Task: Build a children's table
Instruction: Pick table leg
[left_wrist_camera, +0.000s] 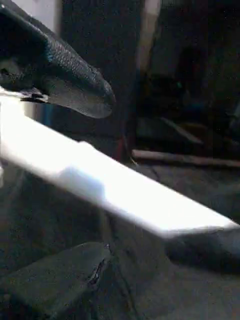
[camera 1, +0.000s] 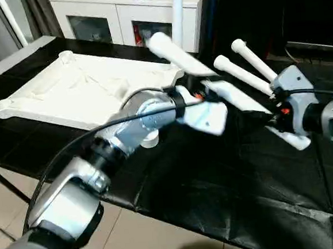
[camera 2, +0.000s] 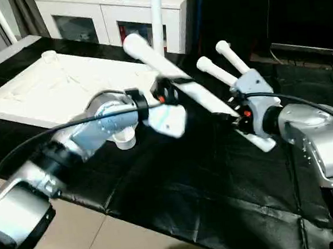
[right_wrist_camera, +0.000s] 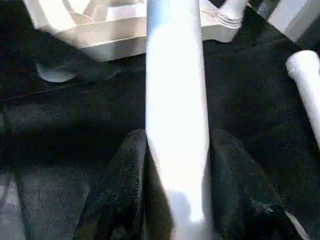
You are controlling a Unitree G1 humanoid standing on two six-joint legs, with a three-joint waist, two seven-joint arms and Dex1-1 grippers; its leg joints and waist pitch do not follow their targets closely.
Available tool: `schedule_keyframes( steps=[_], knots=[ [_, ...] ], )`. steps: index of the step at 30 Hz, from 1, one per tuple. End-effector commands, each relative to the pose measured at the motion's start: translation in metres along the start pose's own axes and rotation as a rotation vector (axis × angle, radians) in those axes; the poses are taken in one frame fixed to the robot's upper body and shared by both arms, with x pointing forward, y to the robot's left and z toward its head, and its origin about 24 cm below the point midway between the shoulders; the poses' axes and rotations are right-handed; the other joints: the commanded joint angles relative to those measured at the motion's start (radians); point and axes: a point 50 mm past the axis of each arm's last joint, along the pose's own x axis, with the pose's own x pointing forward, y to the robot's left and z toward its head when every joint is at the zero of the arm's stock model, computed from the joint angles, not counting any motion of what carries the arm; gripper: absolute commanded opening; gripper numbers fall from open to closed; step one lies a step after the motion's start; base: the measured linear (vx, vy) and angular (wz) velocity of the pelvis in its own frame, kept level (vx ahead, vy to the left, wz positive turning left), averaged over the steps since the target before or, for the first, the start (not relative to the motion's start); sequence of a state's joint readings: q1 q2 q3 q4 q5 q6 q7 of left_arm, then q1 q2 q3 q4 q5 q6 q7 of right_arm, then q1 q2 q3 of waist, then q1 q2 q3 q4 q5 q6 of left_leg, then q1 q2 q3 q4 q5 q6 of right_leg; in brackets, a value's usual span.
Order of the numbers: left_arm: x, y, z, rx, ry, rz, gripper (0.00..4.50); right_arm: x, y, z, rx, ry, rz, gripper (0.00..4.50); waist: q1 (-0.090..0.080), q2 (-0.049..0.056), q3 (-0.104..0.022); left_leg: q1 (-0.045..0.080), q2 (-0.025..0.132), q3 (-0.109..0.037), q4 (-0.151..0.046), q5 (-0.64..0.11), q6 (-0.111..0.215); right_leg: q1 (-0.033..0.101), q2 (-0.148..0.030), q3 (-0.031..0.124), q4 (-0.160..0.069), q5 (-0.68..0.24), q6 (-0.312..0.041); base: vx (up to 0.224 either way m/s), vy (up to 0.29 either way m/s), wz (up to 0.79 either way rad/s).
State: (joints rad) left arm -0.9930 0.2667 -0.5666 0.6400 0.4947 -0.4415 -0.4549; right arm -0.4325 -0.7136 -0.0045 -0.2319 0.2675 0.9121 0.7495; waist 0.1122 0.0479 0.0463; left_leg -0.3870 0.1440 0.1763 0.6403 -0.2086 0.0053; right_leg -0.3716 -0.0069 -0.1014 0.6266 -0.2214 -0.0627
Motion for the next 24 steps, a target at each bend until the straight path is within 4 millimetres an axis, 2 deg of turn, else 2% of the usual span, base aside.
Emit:
schedule_keyframes(
  steps=[1,4,5,8,11,15,17,21,22,24],
  knots=[
    [-0.004,0.008,-0.012,0.035,0.056,0.037,4.5,0.002,0.011,0.01,-0.025,-0.033,0.044,1.41,0.006,-0.019,-0.072,0.011,0.106,-0.064,-0.058,-0.017,0.096,0.059,-0.169,0.085,-0.083,-0.073,-0.035,0.0,0.0,0.0],
    [-0.005,0.007,-0.016,0.044,0.071,0.034,4.5,0.005,0.017,0.014,-0.028,-0.044,0.072,1.41,0.007,-0.014,-0.072,0.014,0.113,-0.066,-0.061,-0.022,0.093,0.055,-0.171,0.085,-0.082,-0.077,-0.042,0.0,0.0,0.0],
    [-0.005,0.006,-0.017,0.037,0.073,0.031,4.2,0.005,0.018,0.014,-0.029,-0.045,0.077,1.41,0.007,-0.014,-0.072,0.014,0.113,-0.066,-0.061,-0.022,0.093,0.055,-0.171,0.085,-0.082,-0.077,-0.042,0.0,0.0,0.0],
    [-0.007,0.001,-0.02,0.0,0.066,0.008,4.1,0.006,0.021,0.017,-0.029,-0.054,0.097,1.41,0.011,-0.015,-0.073,0.016,0.115,-0.065,-0.062,-0.021,0.086,0.054,-0.176,0.088,-0.08,-0.062,-0.059,0.0,0.0,0.0],
    [-0.007,-0.003,-0.021,-0.012,0.056,-0.013,3.7,0.006,0.022,0.018,-0.029,-0.055,0.102,1.41,0.014,-0.015,-0.072,0.015,0.114,-0.064,-0.063,-0.026,0.082,0.054,-0.178,0.089,-0.081,-0.064,-0.066,0.0,0.0,0.0],
    [-0.007,-0.011,-0.025,0.011,0.063,-0.052,3.61,0.005,0.021,0.02,-0.044,-0.052,0.104,1.41,0.017,-0.014,-0.072,0.015,0.115,-0.064,-0.063,-0.031,0.077,0.055,-0.179,0.089,-0.081,-0.059,-0.059,0.0,0.0,0.0],
    [-0.007,-0.012,-0.027,0.008,0.072,-0.058,3.28,0.005,0.022,0.021,-0.052,-0.052,0.11,1.41,0.017,-0.016,-0.073,0.015,0.114,-0.064,-0.063,-0.029,0.076,0.055,-0.178,0.089,-0.08,-0.058,-0.06,0.0,0.0,0.0],
    [-0.009,-0.012,-0.03,0.014,0.087,-0.072,3.12,0.004,0.022,0.024,-0.066,-0.054,0.12,1.41,0.02,-0.015,-0.072,0.016,0.115,-0.065,-0.063,-0.029,0.076,0.055,-0.179,0.089,-0.081,-0.066,-0.055,0.0,0.0,0.0],
    [-0.01,-0.012,-0.031,0.016,0.092,-0.075,2.82,0.004,0.022,0.025,-0.069,-0.055,0.119,1.41,0.02,-0.015,-0.073,0.016,0.116,-0.065,-0.063,-0.026,0.076,0.055,-0.179,0.089,-0.08,-0.06,-0.056,0.0,0.0,0.0],
    [-0.01,-0.012,-0.034,0.022,0.101,-0.077,2.79,0.003,0.021,0.026,-0.074,-0.056,0.119,1.41,0.022,-0.014,-0.072,0.016,0.115,-0.064,-0.062,-0.028,0.076,0.054,-0.179,0.09,-0.08,-0.056,-0.056,0.0,0.0,0.0]
  ],
)
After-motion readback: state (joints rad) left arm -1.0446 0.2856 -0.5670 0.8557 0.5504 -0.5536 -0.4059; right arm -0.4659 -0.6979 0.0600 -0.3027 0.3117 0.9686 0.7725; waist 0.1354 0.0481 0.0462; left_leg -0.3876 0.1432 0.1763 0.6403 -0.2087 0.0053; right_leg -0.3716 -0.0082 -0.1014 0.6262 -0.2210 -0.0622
